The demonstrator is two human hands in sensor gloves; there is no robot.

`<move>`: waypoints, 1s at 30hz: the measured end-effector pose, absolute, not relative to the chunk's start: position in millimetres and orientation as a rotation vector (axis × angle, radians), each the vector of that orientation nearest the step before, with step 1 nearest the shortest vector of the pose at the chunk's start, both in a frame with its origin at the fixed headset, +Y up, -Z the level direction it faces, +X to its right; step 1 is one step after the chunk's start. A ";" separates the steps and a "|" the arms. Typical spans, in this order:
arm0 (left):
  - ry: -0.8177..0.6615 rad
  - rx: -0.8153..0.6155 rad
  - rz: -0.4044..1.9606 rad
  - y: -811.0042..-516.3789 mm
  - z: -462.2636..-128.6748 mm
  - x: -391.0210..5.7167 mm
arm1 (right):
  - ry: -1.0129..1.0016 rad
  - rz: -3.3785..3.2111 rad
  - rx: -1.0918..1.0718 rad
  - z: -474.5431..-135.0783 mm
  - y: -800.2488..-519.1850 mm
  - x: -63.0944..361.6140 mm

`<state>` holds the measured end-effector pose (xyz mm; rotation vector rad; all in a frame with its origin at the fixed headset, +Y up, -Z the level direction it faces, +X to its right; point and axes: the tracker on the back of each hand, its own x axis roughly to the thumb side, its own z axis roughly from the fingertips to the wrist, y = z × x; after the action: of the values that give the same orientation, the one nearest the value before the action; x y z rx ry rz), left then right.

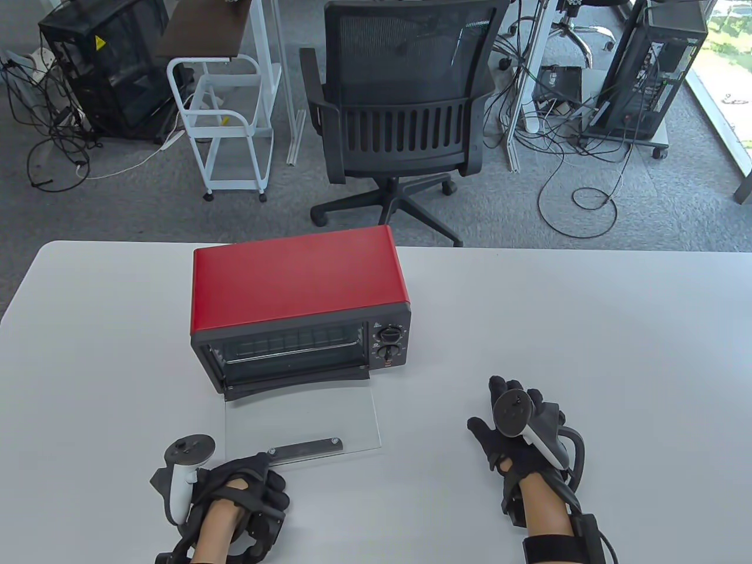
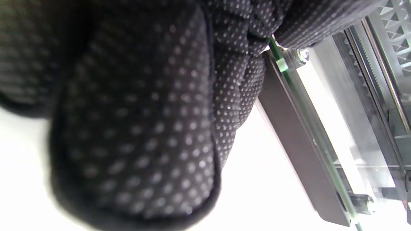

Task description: Open oven door by handle

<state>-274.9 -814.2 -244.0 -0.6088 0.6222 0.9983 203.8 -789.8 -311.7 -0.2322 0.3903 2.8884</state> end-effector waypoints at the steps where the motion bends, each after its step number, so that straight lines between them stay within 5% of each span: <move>1: 0.597 -0.630 0.987 -812.7 -245.2 -273.6 | 0.391 2.888 -0.232 -311.7 -789.8 203.9; 6: 0.427 -0.609 0.937 -782.6 -256.0 -264.2 | 0.395 2.893 -0.237 -311.6 -789.9 204.1; 11: 0.343 -0.229 0.781 -724.2 -274.6 -274.7 | 0.324 2.917 -0.250 -311.6 -787.8 206.1; 16: 0.275 0.062 0.514 -695.8 -282.8 -294.9 | 0.243 2.948 -0.269 -311.8 -785.3 207.9; 21: 0.249 0.269 0.408 -700.7 -279.9 -319.2 | 0.207 3.002 -0.274 -312.5 -785.7 206.3; 30: 0.247 0.244 0.249 -733.0 -290.3 -343.4 | 0.143 3.072 -0.220 -311.2 -785.7 198.9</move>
<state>-343.4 -733.0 -290.3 0.2437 0.2469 0.2491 198.9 -785.7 -311.2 -0.2198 0.1425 3.0722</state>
